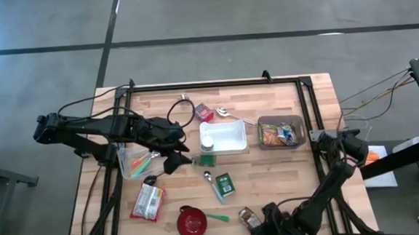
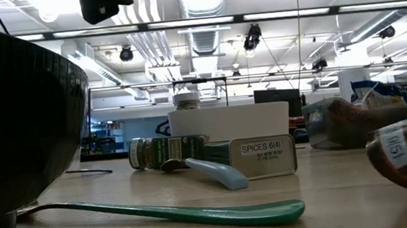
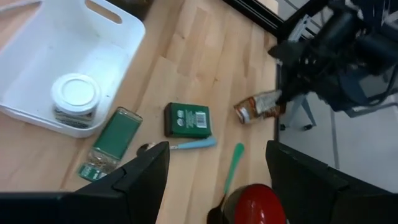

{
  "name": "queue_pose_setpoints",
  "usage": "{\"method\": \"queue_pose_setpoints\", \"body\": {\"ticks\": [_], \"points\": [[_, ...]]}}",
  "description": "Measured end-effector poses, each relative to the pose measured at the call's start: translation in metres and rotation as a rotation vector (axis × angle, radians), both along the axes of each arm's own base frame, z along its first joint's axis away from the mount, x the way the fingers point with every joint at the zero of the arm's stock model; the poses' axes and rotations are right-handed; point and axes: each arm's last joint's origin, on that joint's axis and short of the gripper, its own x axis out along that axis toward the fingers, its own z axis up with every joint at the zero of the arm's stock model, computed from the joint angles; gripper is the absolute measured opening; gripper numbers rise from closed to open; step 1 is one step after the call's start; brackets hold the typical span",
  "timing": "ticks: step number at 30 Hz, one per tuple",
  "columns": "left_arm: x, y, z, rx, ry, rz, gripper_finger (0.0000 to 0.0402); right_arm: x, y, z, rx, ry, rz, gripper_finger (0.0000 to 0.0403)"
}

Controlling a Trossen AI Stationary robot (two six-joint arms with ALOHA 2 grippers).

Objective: Pick & Place Food Item
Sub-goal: Put the orange seasoning pack into the white bin

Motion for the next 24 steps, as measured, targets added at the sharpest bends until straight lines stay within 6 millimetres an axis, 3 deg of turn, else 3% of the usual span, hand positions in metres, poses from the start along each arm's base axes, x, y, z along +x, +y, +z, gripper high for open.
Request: {"method": "queue_pose_setpoints", "body": {"ticks": [12, 18, 24], "points": [[0.012, -0.006, 0.013, 0.064, -0.237, -0.266, 0.0269, 0.004, -0.06, 0.083, -0.073, -0.094, 0.25, 0.0007], [0.018, -0.007, 0.011, 0.129, -0.279, -0.314, 0.0269, 0.007, -0.088, 0.112, -0.125, -0.182, 0.279, 0.0007], [0.034, -0.009, 0.002, 0.138, -0.293, -0.339, 0.0269, 0.014, -0.113, 0.128, -0.179, -0.227, 0.304, 0.0007]]}}
